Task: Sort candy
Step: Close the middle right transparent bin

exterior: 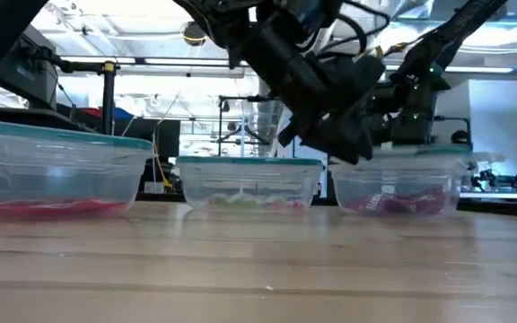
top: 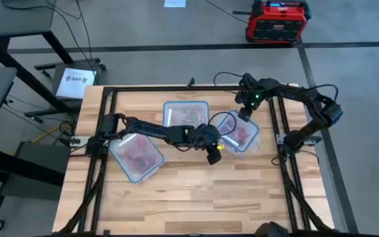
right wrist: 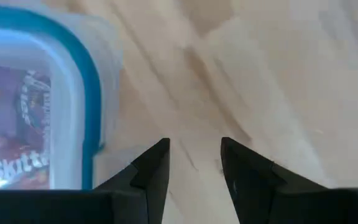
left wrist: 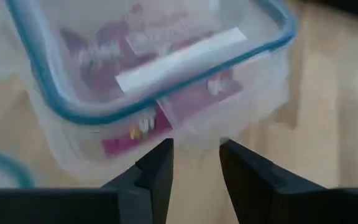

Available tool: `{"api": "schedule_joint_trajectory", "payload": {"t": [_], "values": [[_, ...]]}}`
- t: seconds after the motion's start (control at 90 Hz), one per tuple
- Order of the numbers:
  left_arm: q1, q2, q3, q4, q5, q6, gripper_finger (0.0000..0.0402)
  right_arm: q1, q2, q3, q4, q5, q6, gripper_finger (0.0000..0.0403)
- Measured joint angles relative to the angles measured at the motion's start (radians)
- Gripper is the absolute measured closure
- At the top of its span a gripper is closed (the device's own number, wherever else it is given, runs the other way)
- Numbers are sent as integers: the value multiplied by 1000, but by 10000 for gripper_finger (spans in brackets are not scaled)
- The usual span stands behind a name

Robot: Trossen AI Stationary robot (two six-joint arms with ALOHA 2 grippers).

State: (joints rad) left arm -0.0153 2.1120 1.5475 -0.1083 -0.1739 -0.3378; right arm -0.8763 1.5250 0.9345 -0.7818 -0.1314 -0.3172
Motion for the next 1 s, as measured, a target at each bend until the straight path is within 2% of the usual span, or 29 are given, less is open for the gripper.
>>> {"api": "schedule_joint_trajectory", "payload": {"t": [0.2,0.478,0.567,0.678,0.833,0.911,1.0], "values": [[-31,0,-1,-176,2,-24,283,-10,-18,76,-46,2,4,271],[-91,-34,-2,-326,-150,-14,283,47,-113,76,-111,-5,62,271],[-104,-34,-6,-292,-189,47,283,60,-127,34,-54,0,80,271],[-102,-34,-56,-85,-191,127,283,39,-114,9,1,41,85,271],[-74,-31,-96,46,-174,133,283,1,-87,-18,23,58,84,271],[-56,-33,-113,121,-122,132,283,-3,-81,-23,24,26,84,271],[-39,-31,-131,158,-112,136,283,22,-81,-23,50,-43,113,271]]}}
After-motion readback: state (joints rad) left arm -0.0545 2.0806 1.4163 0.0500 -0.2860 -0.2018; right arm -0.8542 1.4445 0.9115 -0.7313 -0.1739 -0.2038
